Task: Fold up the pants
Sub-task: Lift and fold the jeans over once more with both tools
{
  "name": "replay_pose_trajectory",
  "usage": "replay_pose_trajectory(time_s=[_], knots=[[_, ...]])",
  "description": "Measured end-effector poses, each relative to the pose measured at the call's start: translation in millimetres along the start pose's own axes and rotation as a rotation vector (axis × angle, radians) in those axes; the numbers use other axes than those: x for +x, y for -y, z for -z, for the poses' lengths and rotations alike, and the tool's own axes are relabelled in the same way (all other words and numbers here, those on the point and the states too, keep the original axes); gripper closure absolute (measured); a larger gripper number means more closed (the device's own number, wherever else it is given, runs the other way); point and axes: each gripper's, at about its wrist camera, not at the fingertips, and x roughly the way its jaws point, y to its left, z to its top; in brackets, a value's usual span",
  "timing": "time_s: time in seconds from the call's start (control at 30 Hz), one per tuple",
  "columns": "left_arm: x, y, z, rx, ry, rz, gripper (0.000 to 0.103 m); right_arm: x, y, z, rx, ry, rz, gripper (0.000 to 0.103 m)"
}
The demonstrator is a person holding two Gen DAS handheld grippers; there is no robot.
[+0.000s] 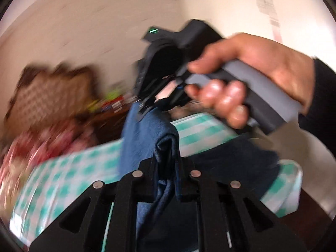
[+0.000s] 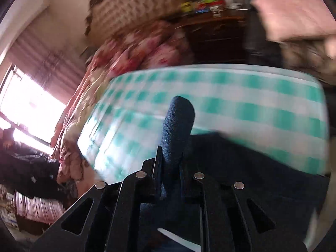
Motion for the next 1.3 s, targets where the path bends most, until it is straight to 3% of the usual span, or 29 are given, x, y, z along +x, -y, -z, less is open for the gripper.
replay_pose_trajectory(time_s=[0.07,0.13,0.27,0.33,0.5,0.63,0.67,0.73,0.77,0.83,0.87,0.97,1.07,1.13,1.23,1.3], knots=[[28.5,62.4,-2.0,0.083,0.012,0.035,0.091,-34.1,70.7,19.2,0.033,0.022,0.060,0.089],[59.6,116.2,6.8,0.134,-0.041,0.079,0.092,-40.9,129.1,40.8,0.061,0.006,0.132,0.089],[108.7,190.2,45.1,0.279,-0.156,0.118,0.092,2.5,214.0,87.2,0.134,-0.092,0.251,0.089],[115.6,204.2,55.5,0.342,-0.161,0.106,0.092,8.1,225.1,98.9,0.146,-0.062,0.225,0.089],[104.9,201.3,45.6,0.357,-0.098,0.058,0.092,-30.5,206.5,101.9,0.101,0.055,0.203,0.093],[117.7,221.4,60.1,0.391,-0.144,0.122,0.090,-28.9,218.9,117.3,0.113,0.044,0.268,0.093],[120.8,224.3,64.7,0.388,-0.163,0.153,0.084,-21.0,228.9,122.6,0.130,0.029,0.278,0.092],[127.6,219.8,71.6,0.363,-0.191,0.217,0.077,-16.6,237.7,129.8,0.134,0.046,0.290,0.091],[120.4,207.2,69.2,0.325,-0.172,0.250,0.064,-21.6,235.1,133.4,0.131,0.070,0.312,0.087],[100.4,174.9,58.3,0.227,-0.146,0.310,0.049,-31.5,223.7,138.7,0.104,0.129,0.416,0.074],[90.5,160.5,53.3,0.186,-0.138,0.335,0.046,-37.2,213.4,143.7,0.091,0.168,0.517,0.073],[74.2,102.1,46.2,0.040,-0.153,0.363,0.035,-44.1,186.2,163.1,0.082,0.229,0.686,0.070],[65.5,64.3,48.5,-0.051,-0.197,0.341,0.025,-46.3,168.3,183.6,0.109,0.271,0.771,0.065],[69.6,44.4,53.4,-0.096,-0.222,0.322,0.022,-43.3,158.7,194.4,0.120,0.292,0.749,0.065],[85.4,11.7,65.5,-0.153,-0.293,0.261,0.022,-22.9,156.4,204.7,0.114,0.249,0.802,0.065],[81.3,-4.5,72.0,-0.202,-0.312,0.260,0.022,-9.2,167.1,211.5,0.122,0.205,0.842,0.064]])
